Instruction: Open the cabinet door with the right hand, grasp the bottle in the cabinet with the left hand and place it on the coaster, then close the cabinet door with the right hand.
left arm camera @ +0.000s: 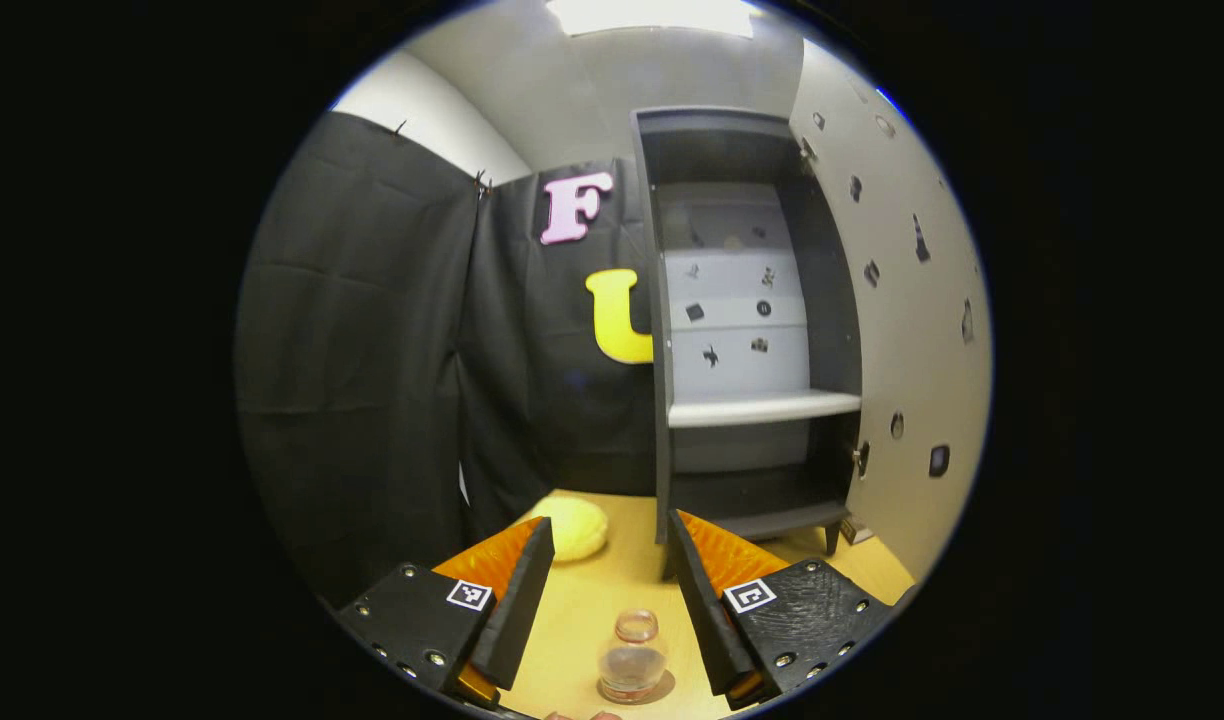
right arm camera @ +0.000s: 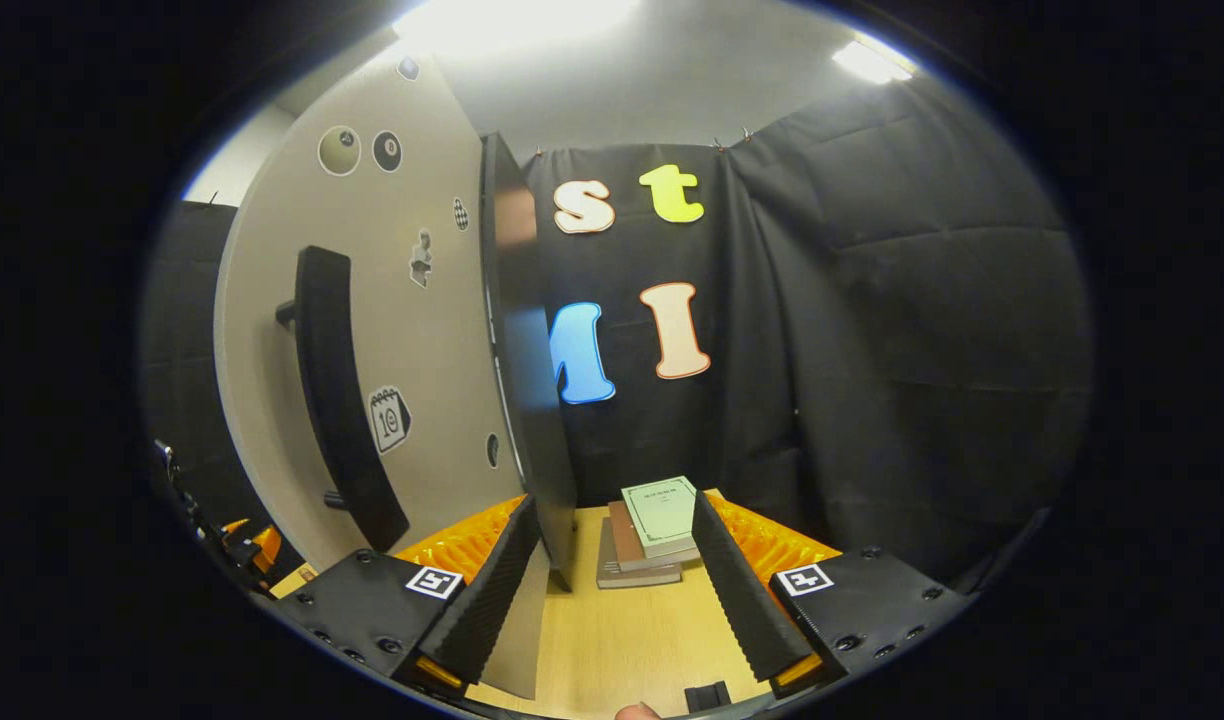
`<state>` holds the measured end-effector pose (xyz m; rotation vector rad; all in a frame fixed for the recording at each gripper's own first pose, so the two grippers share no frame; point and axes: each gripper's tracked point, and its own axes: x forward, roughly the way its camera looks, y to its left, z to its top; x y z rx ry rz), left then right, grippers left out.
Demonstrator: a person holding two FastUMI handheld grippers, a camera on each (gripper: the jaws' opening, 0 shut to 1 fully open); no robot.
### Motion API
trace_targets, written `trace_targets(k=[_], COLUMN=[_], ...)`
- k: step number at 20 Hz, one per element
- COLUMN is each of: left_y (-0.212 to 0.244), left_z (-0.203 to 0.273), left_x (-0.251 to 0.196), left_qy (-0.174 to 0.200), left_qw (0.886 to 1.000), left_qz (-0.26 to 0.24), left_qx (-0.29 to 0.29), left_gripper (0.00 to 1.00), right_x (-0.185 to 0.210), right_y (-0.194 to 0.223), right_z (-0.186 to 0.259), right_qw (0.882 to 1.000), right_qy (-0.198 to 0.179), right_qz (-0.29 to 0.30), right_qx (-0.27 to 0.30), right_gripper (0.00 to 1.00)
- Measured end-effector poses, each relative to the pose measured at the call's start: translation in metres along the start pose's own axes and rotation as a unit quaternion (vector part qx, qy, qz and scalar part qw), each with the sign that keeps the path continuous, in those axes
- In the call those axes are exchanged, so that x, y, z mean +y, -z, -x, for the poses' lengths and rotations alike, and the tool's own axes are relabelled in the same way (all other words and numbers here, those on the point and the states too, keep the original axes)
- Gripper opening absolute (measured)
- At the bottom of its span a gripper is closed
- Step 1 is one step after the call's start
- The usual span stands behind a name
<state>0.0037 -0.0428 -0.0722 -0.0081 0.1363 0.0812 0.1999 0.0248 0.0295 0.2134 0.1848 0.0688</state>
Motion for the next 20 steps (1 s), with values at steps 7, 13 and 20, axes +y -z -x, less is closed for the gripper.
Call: trace_targets(k=[7,13,20], left_y=[-0.059,-0.061,-0.069], left_z=[0.003,-0.016,-0.033], left_x=[0.026,0.056,0.079], left_qy=[0.013,0.026,0.052], left_qw=[1.000,0.999,0.998], left_qz=[0.016,0.015,0.022], left_qx=[-0.019,-0.023,-0.031], left_gripper=[0.66,0.66,0.66], right_x=[0.029,0.038,0.092], right_y=[-0.016,-0.018,-0.010], right_z=[0.012,0.015,0.023], right_qw=[1.000,0.999,0.999], right_qy=[-0.014,0.028,0.013], right_qz=[0.024,0.043,0.053], right_qx=[-0.002,0.001,0.006], right_gripper=[0.97,0.98,0.96])
